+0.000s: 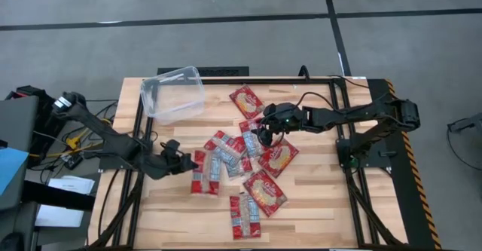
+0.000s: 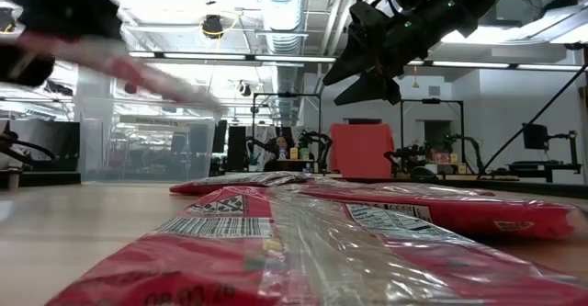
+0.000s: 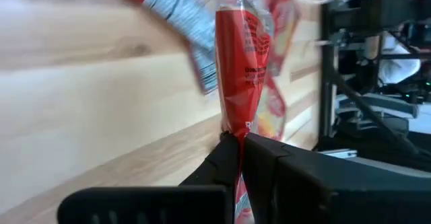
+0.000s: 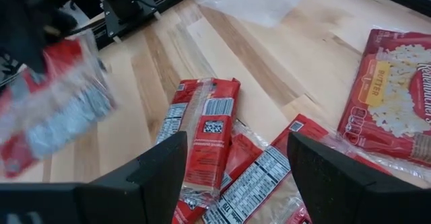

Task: Sort popcorn bags into baskets
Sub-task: Put the red popcorn bag into the transparent bin

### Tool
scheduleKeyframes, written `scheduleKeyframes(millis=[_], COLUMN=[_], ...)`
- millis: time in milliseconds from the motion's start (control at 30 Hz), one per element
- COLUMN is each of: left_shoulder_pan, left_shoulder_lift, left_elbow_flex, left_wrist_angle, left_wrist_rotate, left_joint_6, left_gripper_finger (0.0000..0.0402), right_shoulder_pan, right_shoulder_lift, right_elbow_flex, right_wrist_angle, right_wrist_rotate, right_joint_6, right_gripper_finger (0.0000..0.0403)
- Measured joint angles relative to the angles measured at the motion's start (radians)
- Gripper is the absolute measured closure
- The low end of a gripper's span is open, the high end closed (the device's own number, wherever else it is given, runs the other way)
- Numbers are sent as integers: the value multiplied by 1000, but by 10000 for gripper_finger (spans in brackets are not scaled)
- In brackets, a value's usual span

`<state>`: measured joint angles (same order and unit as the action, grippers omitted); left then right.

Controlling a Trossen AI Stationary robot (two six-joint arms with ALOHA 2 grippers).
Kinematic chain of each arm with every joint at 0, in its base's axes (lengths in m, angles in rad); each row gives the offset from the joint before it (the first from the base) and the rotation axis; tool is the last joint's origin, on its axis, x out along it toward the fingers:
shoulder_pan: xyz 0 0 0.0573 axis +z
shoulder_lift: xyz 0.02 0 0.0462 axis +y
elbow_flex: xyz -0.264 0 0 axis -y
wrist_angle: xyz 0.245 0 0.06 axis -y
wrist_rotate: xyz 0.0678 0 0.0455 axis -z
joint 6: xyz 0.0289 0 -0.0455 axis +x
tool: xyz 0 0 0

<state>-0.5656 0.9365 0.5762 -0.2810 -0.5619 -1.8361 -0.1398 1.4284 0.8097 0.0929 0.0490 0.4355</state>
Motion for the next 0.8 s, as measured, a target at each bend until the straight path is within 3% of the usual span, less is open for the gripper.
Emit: scheduleKeyframes(millis=[367, 633, 800], left_shoulder_pan=[226, 508, 696], left_shoulder_lift=[-52, -53, -53], left_elbow_flex=[418, 689, 765], left_wrist_angle=[-490, -802, -861], left_wrist_rotate=[84, 101, 67], left_joint_6=[364, 702, 909], left_gripper_finger=[401, 401, 401], right_shoulder_pan=[-11, -27, -26], right_shoulder_lift=[0, 0, 0], right_elbow_flex=[0, 0, 0], right_wrist_angle=[12, 13, 13], right_wrist_rotate=[1, 1, 0], right_joint_6=[-26, -26, -26], right_gripper_finger=[121, 121, 121])
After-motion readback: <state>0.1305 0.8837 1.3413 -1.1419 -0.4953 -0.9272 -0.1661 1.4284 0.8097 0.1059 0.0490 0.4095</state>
